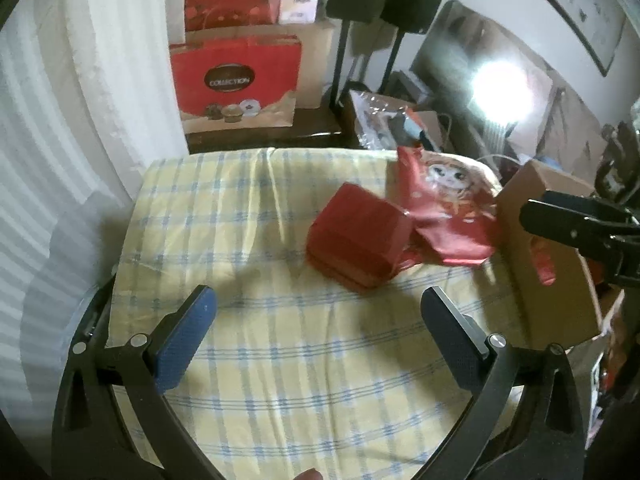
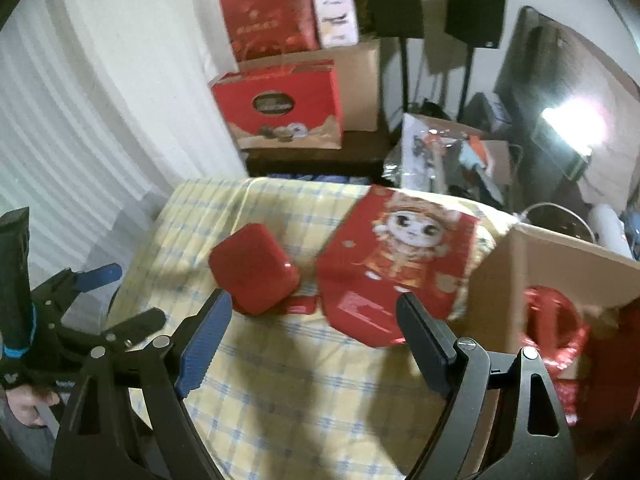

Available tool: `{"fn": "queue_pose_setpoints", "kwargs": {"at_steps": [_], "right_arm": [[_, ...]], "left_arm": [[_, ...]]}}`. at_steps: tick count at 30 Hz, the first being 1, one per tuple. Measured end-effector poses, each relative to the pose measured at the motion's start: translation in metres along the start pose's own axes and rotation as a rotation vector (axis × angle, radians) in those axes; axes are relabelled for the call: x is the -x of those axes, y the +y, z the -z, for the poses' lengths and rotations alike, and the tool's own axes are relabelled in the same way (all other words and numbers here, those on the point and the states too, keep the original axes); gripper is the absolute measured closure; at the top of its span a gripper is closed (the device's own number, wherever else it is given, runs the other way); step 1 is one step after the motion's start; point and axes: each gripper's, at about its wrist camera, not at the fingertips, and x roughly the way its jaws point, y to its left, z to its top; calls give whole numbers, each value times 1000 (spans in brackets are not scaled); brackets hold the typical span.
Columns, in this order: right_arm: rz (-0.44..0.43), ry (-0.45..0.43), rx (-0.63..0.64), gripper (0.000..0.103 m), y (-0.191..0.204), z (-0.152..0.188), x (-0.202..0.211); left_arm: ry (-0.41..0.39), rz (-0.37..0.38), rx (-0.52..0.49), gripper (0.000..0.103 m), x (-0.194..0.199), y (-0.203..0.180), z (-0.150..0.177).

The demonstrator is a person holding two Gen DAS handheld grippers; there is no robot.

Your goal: Organize objects

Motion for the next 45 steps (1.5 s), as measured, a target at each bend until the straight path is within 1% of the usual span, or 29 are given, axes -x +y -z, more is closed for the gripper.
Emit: {"fn": "queue_pose_setpoints", "kwargs": {"at_steps": [8, 13, 23, 28, 35, 41, 45], "right_arm": [[-11, 28, 55, 18, 25, -5, -44], [-50, 41, 68, 18, 32, -6, -67], [-33, 63, 149, 17, 48, -7, -94], [-49, 76, 179, 18, 54, -1, -107], [-37, 79, 209, 17, 61, 3, -122], [-35, 60, 226, 14, 64, 4, -125], [-16, 58, 255, 14, 67, 6, -128]], "left_arm": [[-27, -13, 67, 1, -9, 26, 7], [-30, -38, 68, 1, -12, 34, 6], [-10, -41, 90, 1, -26, 53, 3], [8, -43, 119, 1, -34, 64, 8], [33, -12, 199, 1, -41, 86, 15], [40, 22, 230, 1, -41, 92, 18], [47, 46, 240, 1, -43, 93, 20]]}}
